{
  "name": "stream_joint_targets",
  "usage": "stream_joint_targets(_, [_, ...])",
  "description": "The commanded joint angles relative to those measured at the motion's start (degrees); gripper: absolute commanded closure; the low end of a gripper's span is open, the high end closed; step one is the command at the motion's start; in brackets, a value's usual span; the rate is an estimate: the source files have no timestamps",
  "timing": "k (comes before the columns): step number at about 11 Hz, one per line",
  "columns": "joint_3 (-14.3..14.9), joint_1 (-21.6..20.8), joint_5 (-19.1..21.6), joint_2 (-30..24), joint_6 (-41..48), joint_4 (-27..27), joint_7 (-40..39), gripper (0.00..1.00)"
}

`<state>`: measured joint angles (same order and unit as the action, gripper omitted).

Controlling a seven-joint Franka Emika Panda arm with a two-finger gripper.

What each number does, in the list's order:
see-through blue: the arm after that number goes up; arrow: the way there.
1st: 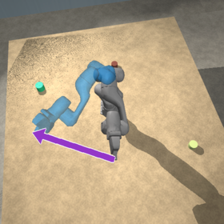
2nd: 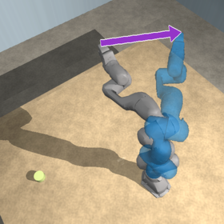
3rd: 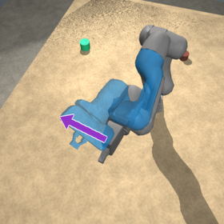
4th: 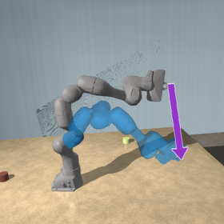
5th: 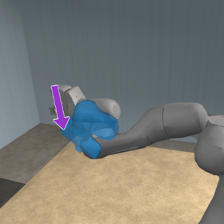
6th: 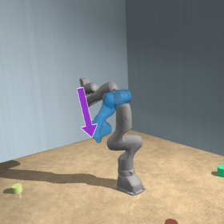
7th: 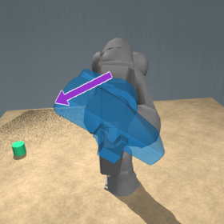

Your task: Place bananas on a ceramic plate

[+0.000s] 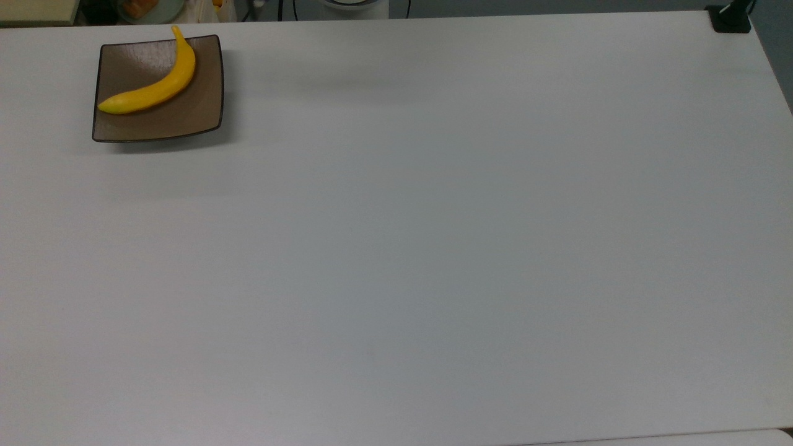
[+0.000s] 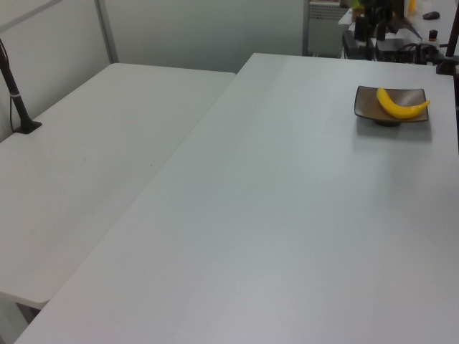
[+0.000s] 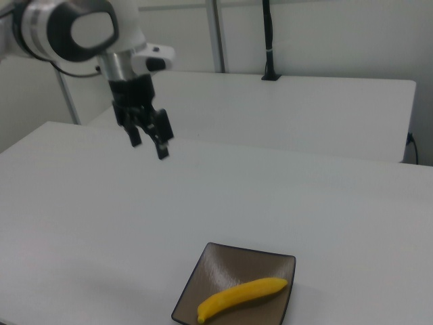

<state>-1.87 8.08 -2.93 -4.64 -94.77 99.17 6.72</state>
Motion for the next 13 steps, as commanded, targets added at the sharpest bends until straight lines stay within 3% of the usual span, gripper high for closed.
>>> stream_joint_targets(1, [-4.17, -0.70, 6.08, 0.16, 5.98, -6.43, 0.75, 0.00])
stream_joint_targets(3, [-6.39, -2.97, 8.02, 0.25, 6.53, -7.94, 0.75, 0.00])
stream_joint_targets(7, [-6.13, -8.25, 8.82, 1.56, 0.31, -6.90, -2.58, 0.00])
stream_joint_targets(10, [-5.69, -8.96, 7.94, 4.11, -1.90, -6.37, -8.38, 0.00])
stream_joint_targets(13, [-5.69, -9.05, 8.03, 4.03, -5.60, -4.43, -7.78, 0.00])
